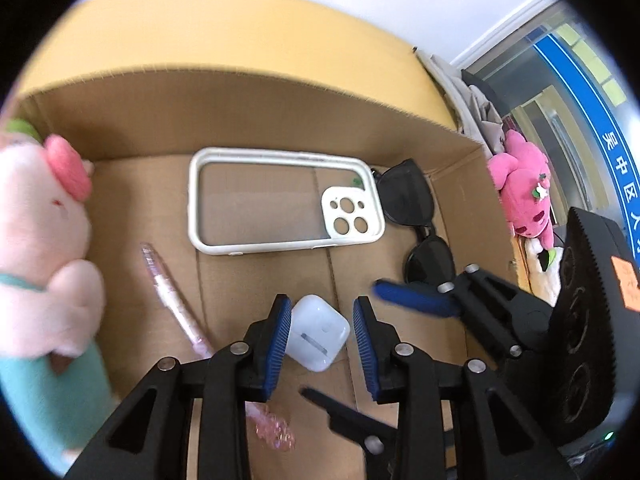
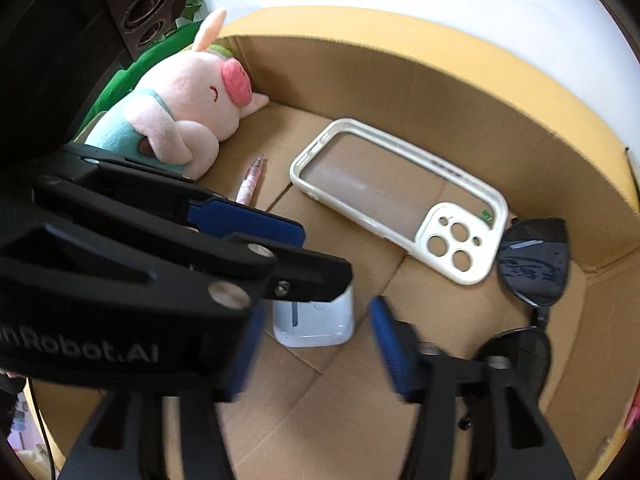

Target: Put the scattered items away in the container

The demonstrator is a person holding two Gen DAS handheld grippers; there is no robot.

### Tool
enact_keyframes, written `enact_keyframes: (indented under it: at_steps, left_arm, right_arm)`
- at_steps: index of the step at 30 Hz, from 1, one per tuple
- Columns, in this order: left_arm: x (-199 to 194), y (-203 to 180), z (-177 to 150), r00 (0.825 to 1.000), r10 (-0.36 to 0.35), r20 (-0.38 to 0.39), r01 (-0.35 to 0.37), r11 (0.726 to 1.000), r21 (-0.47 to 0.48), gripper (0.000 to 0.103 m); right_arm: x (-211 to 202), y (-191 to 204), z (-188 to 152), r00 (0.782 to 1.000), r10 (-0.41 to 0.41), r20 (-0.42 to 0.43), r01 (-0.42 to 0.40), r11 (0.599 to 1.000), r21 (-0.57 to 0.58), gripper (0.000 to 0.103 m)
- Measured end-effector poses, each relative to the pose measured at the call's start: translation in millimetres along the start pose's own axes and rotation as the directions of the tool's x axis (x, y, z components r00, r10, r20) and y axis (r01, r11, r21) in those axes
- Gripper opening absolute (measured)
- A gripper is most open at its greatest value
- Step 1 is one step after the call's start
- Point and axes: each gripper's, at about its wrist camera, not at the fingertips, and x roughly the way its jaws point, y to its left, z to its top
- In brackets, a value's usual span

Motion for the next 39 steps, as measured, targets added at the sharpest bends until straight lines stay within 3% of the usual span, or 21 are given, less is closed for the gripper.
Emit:
enact_keyframes:
  at_steps: [2, 4, 6, 7, 8, 10, 12, 13, 16, 18, 20, 25, 27, 33, 39]
  left_arm:
    - [-18, -8, -5, 0.999, 0.027, 0.042, -0.028, 0.999, 0.023, 0.031]
    - [-47, -20, -20, 0.99, 0.078, 0.121, -0.086, 0.994, 0.063, 0.031]
    - [-78, -32, -39, 0.971, 0.109, 0.212, -0.132, 0.986, 0.101, 0.037]
    - [-88, -38, -46, 0.961, 0.125, 0.247, -0.156, 0.982, 0.109, 0.05]
    - [-106, -45, -60, 0.939, 0.151, 0.309, -0.193, 0.975, 0.11, 0.066]
    - [-132, -58, -86, 0.886, 0.193, 0.422, -0.256, 0.962, 0.097, 0.08]
    - [-152, -69, -119, 0.821, 0.244, 0.515, -0.331, 0.94, 0.082, 0.08]
    - [-157, -74, -133, 0.802, 0.262, 0.537, -0.354, 0.932, 0.073, 0.08]
    - [-166, -80, -169, 0.764, 0.307, 0.568, -0.385, 0.923, 0.019, 0.08]
    - [-167, -87, -195, 0.733, 0.351, 0.582, -0.417, 0.909, -0.022, 0.08]
    - [-166, -93, -215, 0.724, 0.371, 0.581, -0.434, 0.9, -0.033, 0.08]
    - [-165, -99, -250, 0.722, 0.403, 0.563, -0.463, 0.886, -0.04, 0.08]
    - [-168, -101, -259, 0.704, 0.424, 0.569, -0.478, 0.876, -0.061, 0.08]
    - [-174, -103, -273, 0.687, 0.446, 0.574, -0.488, 0.868, -0.091, 0.08]
    - [-173, -103, -280, 0.683, 0.463, 0.566, -0.501, 0.86, -0.098, 0.08]
  right_arm:
    - [-17, 2, -2, 1.0, -0.001, 0.03, 0.001, 1.0, 0.001, 0.092]
    - [-37, 5, -5, 0.998, -0.009, 0.063, 0.01, 1.0, -0.008, 0.095]
    - [-64, 11, -12, 0.993, -0.029, 0.116, 0.029, 1.0, -0.004, 0.097]
    - [-80, 15, -18, 0.988, -0.036, 0.149, 0.035, 0.999, 0.008, 0.101]
    - [-101, 20, -27, 0.979, -0.047, 0.199, 0.043, 0.999, 0.027, 0.103]
    - [-137, 38, -53, 0.955, -0.064, 0.289, 0.048, 0.997, 0.061, 0.103]
    - [-160, 55, -67, 0.933, -0.101, 0.346, 0.073, 0.993, 0.092, 0.103]
    - [-171, 66, -77, 0.92, -0.133, 0.369, 0.102, 0.99, 0.102, 0.103]
    - [-193, 91, -109, 0.88, -0.235, 0.413, 0.191, 0.971, 0.146, 0.103]
    - [-199, 101, -122, 0.869, -0.257, 0.422, 0.199, 0.964, 0.177, 0.103]
    - [-199, 110, -140, 0.863, -0.272, 0.425, 0.2, 0.958, 0.208, 0.103]
    - [-199, 117, -169, 0.863, -0.298, 0.408, 0.209, 0.946, 0.248, 0.103]
    - [-199, 121, -177, 0.865, -0.299, 0.403, 0.214, 0.946, 0.243, 0.103]
    - [-199, 127, -188, 0.86, -0.309, 0.407, 0.229, 0.945, 0.234, 0.103]
    - [-201, 128, -196, 0.859, -0.308, 0.408, 0.226, 0.945, 0.238, 0.103]
